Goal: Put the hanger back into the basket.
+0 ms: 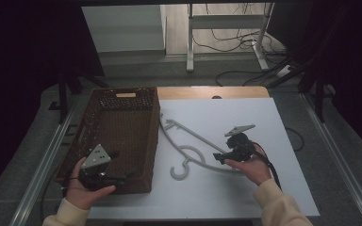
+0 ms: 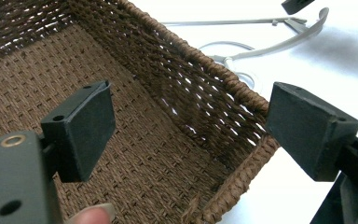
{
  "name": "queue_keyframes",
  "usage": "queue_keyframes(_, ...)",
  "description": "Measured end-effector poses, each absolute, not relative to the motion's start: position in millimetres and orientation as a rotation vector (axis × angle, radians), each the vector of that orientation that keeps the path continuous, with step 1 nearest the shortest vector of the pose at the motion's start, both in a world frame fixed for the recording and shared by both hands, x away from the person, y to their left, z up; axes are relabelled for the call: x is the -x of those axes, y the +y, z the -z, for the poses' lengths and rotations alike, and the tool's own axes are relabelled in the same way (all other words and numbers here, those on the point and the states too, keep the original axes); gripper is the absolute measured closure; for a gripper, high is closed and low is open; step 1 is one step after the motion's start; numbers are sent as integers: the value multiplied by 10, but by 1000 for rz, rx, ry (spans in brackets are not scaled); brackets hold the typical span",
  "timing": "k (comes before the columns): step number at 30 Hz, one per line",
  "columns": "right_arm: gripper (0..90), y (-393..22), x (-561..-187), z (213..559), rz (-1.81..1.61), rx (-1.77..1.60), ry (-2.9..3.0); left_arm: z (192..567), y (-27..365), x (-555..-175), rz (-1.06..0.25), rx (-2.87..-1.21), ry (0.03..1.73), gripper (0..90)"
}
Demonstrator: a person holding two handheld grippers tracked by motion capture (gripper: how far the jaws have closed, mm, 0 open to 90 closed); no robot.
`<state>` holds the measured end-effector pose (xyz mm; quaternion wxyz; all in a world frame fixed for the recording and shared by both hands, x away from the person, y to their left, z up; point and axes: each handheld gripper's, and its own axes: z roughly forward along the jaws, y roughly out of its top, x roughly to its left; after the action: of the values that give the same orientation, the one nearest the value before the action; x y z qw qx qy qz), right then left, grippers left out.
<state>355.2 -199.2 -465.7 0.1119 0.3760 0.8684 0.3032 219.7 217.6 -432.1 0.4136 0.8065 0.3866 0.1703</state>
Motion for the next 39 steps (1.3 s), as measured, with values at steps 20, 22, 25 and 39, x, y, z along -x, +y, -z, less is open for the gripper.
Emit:
queue_keyframes(20,358,-1459,-3819,4860,-815,-1054,2668,4321,2173,-2194,-428,-2036,970,162)
queue_keyframes(22,382,-1401,-3842,4897,-798,-1052,2681,4321,2175,-2192,-428,-2035,970,162)
queue_keyframes(25,415,-1331,-3871,4947,-760,-1056,2698,4322,2180,-2192,-428,-2035,969,162)
queue_keyframes(39,641,-1166,-3899,5047,-574,-1065,2698,4327,2202,-2190,-435,-2033,973,162)
